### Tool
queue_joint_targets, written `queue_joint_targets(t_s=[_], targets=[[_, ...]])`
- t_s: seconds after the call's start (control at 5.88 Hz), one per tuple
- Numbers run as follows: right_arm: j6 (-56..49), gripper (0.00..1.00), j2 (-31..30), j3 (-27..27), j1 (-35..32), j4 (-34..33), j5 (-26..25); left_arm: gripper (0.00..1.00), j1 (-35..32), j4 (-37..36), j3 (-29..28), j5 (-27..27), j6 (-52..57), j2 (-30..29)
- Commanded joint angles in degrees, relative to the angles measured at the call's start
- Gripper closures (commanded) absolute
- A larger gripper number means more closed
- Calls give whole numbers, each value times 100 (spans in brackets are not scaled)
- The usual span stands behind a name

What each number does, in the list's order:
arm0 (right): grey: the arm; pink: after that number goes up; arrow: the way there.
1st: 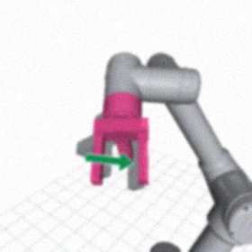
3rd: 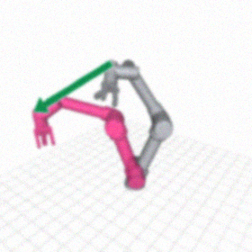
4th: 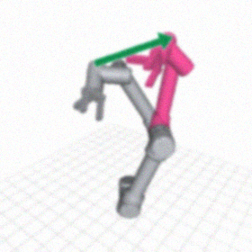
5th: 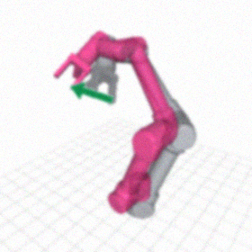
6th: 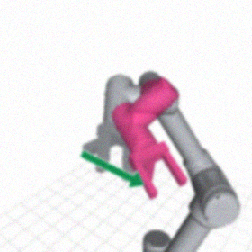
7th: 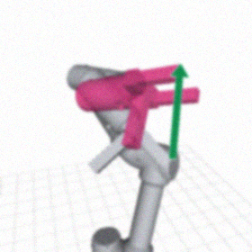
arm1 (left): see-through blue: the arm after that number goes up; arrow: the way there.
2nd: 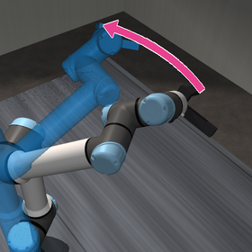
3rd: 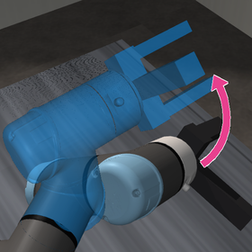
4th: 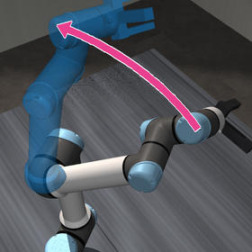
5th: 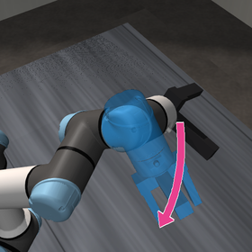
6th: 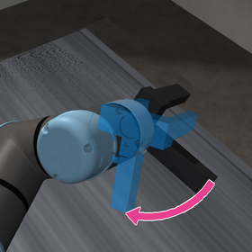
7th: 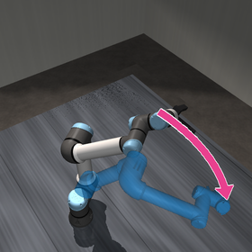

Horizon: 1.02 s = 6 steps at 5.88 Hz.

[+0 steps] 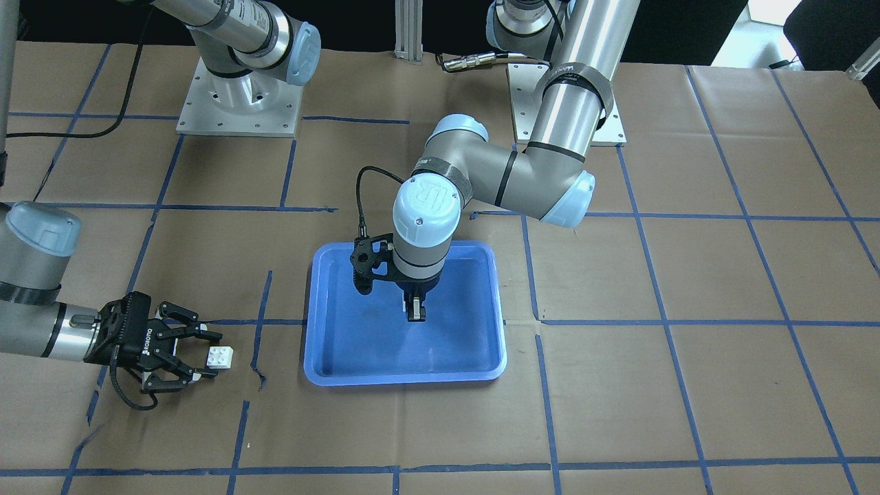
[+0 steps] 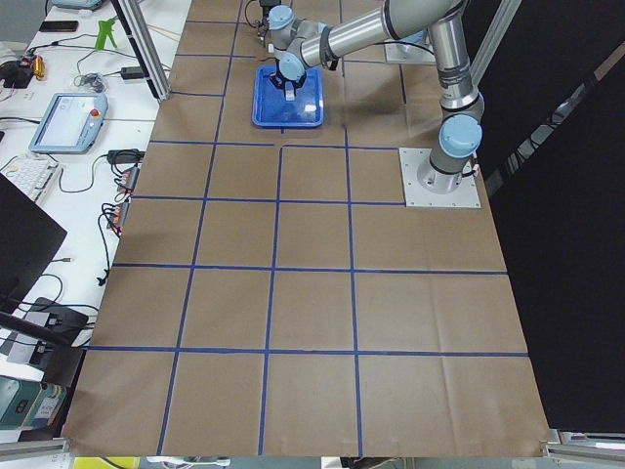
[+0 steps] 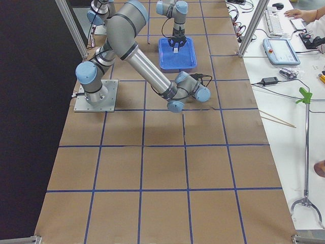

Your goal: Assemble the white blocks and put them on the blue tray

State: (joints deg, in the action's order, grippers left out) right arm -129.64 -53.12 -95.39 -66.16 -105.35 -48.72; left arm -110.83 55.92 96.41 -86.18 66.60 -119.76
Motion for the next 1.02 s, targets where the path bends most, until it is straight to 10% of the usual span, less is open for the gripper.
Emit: queue_joint_targets(t_s=[0.0,0.51,0.68,0.85], targets=[[0,56,-14,11,-2,-73,-15,90,-79,-151,80,-39,-164,-12],[18,67,-41,38,-2,-65,-23,75,-97,-300,97,-48,-482,-161],[96,67,-119,55,-2,-48,-6,9,-97,-310,106,-48,-499,-162],[454,67,-442,55,-37,-39,-32,0,-97,-275,98,-39,-534,-83]])
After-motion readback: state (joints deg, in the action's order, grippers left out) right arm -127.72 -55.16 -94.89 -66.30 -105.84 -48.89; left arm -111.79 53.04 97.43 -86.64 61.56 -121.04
